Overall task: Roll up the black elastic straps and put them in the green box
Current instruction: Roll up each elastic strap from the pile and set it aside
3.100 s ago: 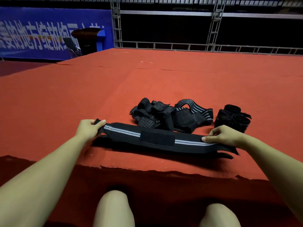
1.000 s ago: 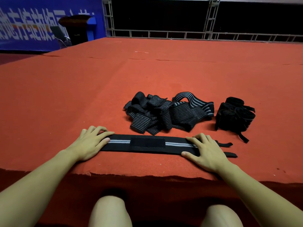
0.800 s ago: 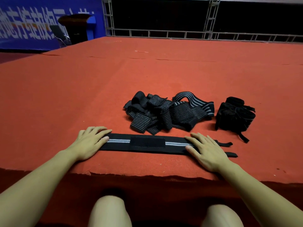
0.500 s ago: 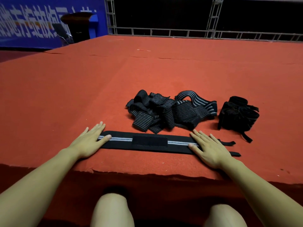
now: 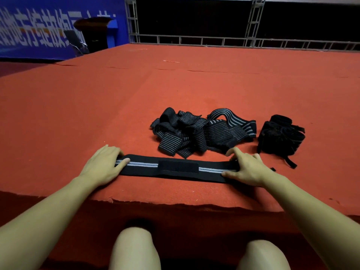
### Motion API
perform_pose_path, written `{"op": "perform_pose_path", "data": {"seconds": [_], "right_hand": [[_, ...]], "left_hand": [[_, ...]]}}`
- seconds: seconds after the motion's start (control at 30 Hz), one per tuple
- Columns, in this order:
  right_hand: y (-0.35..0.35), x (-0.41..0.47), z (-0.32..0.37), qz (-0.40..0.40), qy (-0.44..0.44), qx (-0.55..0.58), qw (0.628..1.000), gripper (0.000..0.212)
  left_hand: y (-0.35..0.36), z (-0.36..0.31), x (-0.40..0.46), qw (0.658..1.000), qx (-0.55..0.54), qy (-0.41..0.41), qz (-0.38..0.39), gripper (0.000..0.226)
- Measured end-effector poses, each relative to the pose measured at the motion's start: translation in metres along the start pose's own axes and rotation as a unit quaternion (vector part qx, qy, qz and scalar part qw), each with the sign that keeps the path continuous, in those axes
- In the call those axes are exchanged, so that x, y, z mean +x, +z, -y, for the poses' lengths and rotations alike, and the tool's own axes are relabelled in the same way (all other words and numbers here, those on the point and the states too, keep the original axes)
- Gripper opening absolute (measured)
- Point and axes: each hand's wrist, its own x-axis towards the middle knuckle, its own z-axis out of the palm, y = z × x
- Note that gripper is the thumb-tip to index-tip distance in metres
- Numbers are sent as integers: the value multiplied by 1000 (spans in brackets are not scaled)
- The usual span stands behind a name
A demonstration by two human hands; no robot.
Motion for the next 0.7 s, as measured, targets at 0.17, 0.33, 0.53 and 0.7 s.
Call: {"op": "perform_pose_path", "data": {"seconds": [0.17, 0.33, 0.53, 0.7], "right_hand": [[-25, 13, 11, 97, 4, 27, 995, 69], [-40, 15, 16, 146, -9, 4, 989, 43], [-112, 35, 47, -59, 28, -85, 994, 81], [-169, 83, 53, -172, -8, -64, 983, 67]], "left_hand": [[-17, -8, 11, 995, 59, 3, 81, 46], [-28, -16, 9, 995, 51, -22, 80, 37], [-26, -55, 2, 984, -137, -111, -38, 43], [-17, -146, 9, 896, -383, -222, -28, 43]]}}
